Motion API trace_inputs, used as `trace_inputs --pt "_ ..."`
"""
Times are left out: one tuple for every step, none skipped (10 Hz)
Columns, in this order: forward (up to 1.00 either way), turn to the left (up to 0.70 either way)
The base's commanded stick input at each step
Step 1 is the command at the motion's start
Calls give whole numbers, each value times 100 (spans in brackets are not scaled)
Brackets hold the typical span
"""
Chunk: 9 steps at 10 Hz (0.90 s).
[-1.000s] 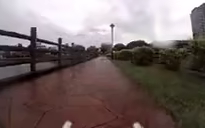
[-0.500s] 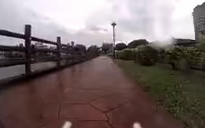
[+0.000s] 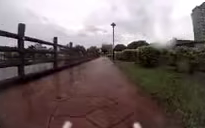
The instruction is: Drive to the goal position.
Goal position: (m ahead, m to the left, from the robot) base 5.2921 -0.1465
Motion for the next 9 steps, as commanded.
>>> trace_inputs --pt "50 0" --pt "50 0" --pt "50 0" --pt "50 0" --pt "50 0" --pt "50 0" --pt "50 0" --pt "50 0" --pt "50 0"
